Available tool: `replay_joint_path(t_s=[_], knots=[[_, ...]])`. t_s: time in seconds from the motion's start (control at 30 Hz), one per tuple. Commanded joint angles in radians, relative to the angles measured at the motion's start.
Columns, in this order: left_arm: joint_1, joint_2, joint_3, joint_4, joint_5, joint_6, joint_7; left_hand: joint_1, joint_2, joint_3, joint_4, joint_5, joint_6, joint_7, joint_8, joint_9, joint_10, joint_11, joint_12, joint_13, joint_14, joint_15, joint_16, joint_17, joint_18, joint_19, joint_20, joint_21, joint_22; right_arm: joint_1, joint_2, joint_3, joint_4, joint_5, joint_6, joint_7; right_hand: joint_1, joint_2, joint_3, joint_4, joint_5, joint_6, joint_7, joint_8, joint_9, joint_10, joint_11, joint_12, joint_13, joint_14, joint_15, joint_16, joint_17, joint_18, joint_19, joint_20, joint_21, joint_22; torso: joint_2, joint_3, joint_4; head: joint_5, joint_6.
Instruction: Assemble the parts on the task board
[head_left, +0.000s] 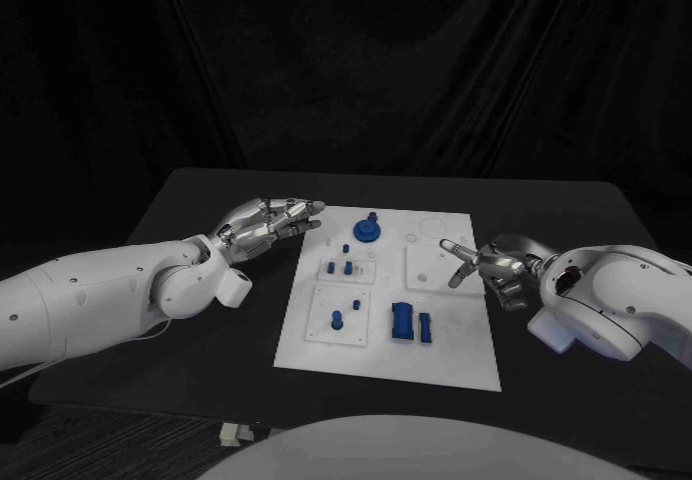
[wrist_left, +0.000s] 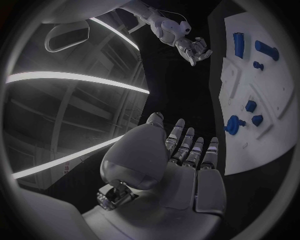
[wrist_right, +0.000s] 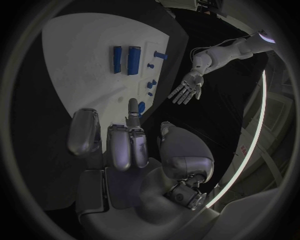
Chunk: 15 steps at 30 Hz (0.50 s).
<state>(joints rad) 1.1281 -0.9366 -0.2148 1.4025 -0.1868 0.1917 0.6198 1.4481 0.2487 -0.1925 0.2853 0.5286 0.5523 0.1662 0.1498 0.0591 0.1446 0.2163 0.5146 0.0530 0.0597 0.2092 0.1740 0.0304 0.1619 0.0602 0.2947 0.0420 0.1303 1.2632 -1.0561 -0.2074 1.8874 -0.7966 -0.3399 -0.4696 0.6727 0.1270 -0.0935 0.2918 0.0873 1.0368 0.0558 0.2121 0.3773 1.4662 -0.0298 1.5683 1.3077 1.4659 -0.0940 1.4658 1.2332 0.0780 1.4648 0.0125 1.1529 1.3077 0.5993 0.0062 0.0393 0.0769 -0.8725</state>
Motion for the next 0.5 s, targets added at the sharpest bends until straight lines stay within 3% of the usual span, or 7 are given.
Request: replay_joint_path(t_s=[0.03,0.23,0.5], knots=[[-0.001,0.0,0.001,0.001,0.002,-0.006,0.04,0.007,-0.001,0.005,0.002,0.003,0.009,0.056,0.005,0.001,0.007,0.002,0.005,0.001,0.007,0.002,0.003,0.001,-0.012,0.006,-0.001,0.006,0.001,-0.01,0.002,-0.001,-0.001,0.059,-0.014,0.119,-0.012,0.016,-0.026,0.002,-0.034,-0.021,0.007,-0.02,-0.016,0.105,0.013,0.003,0.263,0.053,0.012,0.003,-0.004,-0.012,0.071,0.008,0.004,0.174,0.002,0.0,0.0006,0.003,0.0],[-0.001,0.0,0.001,0.002,0.002,-0.002,0.035,0.008,0.0,0.005,0.002,0.003,0.009,0.056,0.005,0.001,0.009,0.002,0.007,0.002,0.008,0.002,0.004,0.001,-0.012,0.006,-0.001,0.006,0.002,-0.055,0.003,-0.001,-0.011,0.057,0.063,0.161,-0.029,0.045,-0.112,0.0,-0.039,-0.115,0.043,-0.097,-0.085,0.105,0.045,0.003,0.263,0.057,0.039,0.014,0.022,-0.02,0.071,0.025,0.039,0.18,0.001,0.0002,-0.0006,0.01,0.0],[-0.001,-0.001,0.001,0.002,0.002,0.002,0.03,0.008,0.001,0.006,0.003,0.003,0.009,0.057,0.006,0.001,0.012,0.004,0.01,0.002,0.008,0.003,0.005,0.001,-0.012,0.008,-0.001,0.007,0.003,-0.106,0.007,-0.001,-0.013,-0.047,0.133,0.171,-0.029,0.062,-0.165,0.0,-0.04,-0.136,0.046,-0.118,-0.121,0.105,0.05,0.003,0.263,0.06,0.044,0.022,0.039,-0.023,0.072,0.03,0.061,0.184,0.0,0.0006,-0.0016,0.01,0.0]])
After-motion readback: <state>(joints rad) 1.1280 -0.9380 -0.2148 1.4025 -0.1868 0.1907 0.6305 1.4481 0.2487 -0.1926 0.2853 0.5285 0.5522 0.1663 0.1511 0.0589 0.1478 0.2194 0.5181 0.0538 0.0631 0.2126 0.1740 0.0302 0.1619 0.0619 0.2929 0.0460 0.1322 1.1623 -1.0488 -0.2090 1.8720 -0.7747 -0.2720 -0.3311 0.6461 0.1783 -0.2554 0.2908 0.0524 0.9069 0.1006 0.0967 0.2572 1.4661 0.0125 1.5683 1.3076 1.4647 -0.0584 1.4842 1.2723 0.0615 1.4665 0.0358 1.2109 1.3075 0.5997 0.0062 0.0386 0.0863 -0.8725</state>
